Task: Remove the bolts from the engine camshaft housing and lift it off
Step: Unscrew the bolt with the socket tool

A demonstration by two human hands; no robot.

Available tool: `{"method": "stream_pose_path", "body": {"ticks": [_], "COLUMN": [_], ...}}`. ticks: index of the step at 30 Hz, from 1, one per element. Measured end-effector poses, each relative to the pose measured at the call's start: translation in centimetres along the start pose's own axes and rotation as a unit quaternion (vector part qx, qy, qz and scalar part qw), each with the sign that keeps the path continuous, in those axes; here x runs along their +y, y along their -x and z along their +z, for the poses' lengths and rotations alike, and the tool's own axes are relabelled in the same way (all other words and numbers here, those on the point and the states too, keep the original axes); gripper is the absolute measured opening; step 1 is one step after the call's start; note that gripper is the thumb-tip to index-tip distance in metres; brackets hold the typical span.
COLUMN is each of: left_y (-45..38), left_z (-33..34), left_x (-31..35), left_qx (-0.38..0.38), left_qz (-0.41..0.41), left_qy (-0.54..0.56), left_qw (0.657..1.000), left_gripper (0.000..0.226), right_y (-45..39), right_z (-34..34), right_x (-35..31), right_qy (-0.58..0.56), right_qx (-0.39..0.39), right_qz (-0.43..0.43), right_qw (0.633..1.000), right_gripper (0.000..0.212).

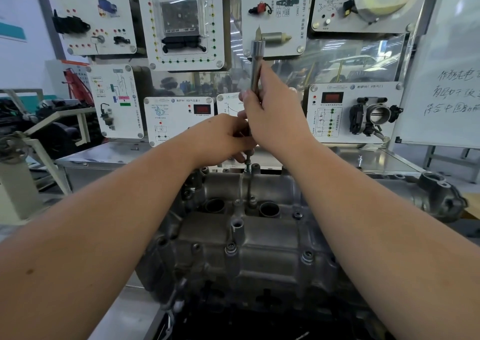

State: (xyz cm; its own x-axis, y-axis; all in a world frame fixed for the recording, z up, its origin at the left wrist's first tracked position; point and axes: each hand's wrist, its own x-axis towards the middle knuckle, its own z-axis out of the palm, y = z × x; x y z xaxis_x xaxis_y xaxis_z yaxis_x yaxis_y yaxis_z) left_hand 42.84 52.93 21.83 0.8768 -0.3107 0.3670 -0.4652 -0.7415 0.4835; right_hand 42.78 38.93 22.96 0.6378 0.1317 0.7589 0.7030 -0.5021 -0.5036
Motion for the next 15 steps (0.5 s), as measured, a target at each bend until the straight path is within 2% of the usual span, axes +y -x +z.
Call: {"method": "stream_pose_path", "body": {"ticks": [4,6,9,11,13,15], "left_y": [-0.20,-0.28,-0.21,-0.16,-0.16,-0.14], "left_z": [0.08,0.09,0.10,0.12,0.09,0.02], "left_x": [-0.05,-0.05,-0.01,0.02,0.01,-0.02], "left_qx": [0.007,0.013,0.011,0.003,0.002,0.006], "left_qz": [0.000,-0.008,-0.006,-0.001,0.002,0.001], "left_qy": [-0.045,-0.050,-0.028,-0.014,-0.012,-0.016], "left_qw": [0.999,0.999,1.000,1.000,1.000,1.000], "left_gripper": [0.020,0.027,0.019,0.013,0.013,0.013], "right_y": [0.10,-0.02,-0.10,-0.11,0.04,0.22], "right_z": [-0.06,-0.12,-0.03,0.07,0.11,0.06], "right_x": [-0.05,-0.04,0.00,0.03,-0.04,-0.11], "right_qy": [0.019,0.030,0.035,0.034,0.020,0.022], "right_qx": [0.032,0.037,0.035,0.039,0.033,0.028], "right_qz": [-0.013,-0.018,-0.012,-0.006,0.002,-0.003], "right_qw": [0.999,0.999,0.999,0.999,0.999,0.999], "right_gripper": [0.038,0.023,0.013,0.022,0.043,0.046]}}
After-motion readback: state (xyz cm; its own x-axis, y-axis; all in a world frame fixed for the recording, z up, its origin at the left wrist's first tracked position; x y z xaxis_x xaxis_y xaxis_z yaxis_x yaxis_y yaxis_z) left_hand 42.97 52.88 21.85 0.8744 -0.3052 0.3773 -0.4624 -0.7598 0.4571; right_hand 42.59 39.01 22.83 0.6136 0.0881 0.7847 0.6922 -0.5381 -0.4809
